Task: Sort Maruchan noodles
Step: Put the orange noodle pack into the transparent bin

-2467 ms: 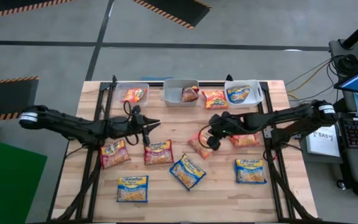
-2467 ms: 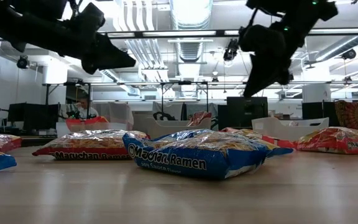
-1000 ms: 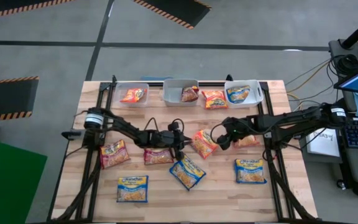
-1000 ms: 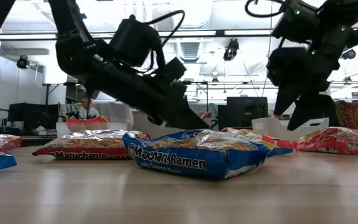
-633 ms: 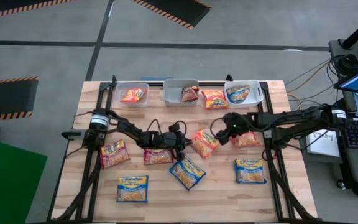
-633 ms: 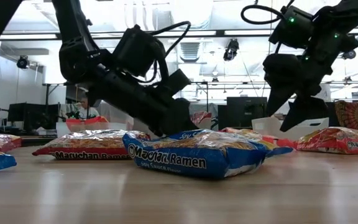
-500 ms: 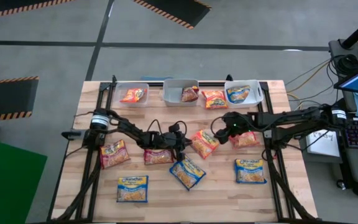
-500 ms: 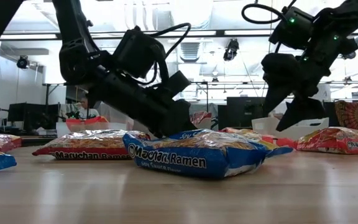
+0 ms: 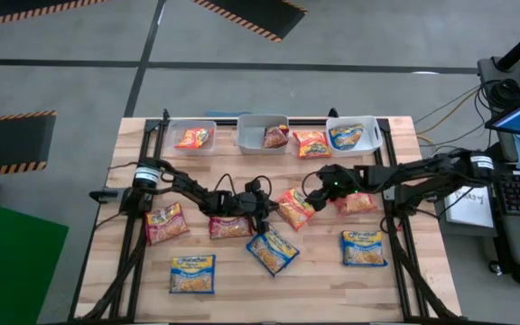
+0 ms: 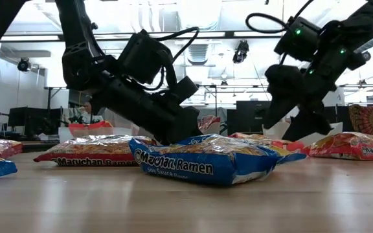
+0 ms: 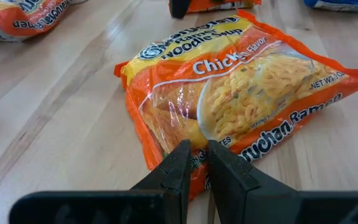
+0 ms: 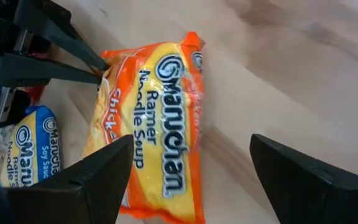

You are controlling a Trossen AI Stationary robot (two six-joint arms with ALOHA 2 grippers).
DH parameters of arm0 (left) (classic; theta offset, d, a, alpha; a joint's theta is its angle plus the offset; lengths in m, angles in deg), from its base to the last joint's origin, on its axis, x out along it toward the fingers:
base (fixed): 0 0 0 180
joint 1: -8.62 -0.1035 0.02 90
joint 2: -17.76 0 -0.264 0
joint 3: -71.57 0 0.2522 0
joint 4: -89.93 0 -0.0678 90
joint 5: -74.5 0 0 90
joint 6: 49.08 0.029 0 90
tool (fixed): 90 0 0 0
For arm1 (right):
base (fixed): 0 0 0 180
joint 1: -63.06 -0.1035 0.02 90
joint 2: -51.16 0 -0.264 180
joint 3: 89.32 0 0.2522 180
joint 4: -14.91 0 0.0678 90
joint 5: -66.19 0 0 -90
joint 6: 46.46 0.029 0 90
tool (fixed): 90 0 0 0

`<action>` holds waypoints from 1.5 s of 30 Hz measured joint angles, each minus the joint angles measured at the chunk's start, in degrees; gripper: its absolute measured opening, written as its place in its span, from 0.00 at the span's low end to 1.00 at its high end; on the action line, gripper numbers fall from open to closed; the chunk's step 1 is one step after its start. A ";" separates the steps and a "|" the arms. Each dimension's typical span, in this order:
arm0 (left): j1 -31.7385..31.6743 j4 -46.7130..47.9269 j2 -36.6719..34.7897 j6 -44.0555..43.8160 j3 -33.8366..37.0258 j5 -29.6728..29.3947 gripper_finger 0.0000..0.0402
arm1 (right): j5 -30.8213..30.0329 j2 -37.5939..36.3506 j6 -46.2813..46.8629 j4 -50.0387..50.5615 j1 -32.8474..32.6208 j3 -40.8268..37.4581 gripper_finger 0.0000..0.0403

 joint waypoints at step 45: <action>0.07 11.10 -24.06 9.18 6.51 0.66 0.10 | 12.94 9.79 -14.15 -23.33 -0.28 2.84 0.09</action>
